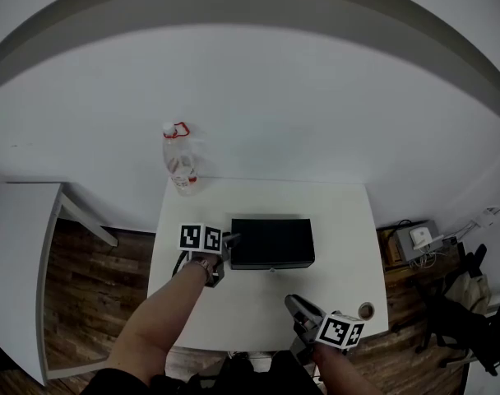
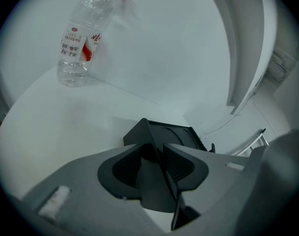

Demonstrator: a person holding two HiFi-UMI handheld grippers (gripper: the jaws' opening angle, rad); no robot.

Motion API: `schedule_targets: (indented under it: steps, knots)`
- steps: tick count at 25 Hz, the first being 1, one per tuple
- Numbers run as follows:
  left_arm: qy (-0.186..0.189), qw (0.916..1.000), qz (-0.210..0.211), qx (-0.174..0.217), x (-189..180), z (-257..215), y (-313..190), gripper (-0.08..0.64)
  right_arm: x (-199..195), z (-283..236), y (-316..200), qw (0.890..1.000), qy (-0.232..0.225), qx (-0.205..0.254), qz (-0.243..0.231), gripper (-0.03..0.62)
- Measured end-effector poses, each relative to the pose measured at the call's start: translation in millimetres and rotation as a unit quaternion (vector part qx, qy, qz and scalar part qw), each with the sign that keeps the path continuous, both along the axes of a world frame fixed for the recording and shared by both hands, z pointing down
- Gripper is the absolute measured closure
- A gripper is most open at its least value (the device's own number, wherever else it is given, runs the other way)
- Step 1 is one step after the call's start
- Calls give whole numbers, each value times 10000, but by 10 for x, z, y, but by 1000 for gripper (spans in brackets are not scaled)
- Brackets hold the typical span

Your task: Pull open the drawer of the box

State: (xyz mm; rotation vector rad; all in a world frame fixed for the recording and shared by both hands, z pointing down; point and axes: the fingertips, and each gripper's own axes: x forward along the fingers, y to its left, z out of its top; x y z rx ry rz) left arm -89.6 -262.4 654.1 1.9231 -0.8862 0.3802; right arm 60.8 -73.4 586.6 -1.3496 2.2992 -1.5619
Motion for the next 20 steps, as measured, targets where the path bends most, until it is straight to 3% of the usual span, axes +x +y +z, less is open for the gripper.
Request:
schedule_targets:
  steps: [10,20]
  knots:
    - [255,9994,10,-216,9,8,13,405,-137,698,-679,9900,1153,-673,-464,466]
    - [293,9993,32,-226,1,14,16,402,-278,969,-867,9851,1257,-1041,-540,446]
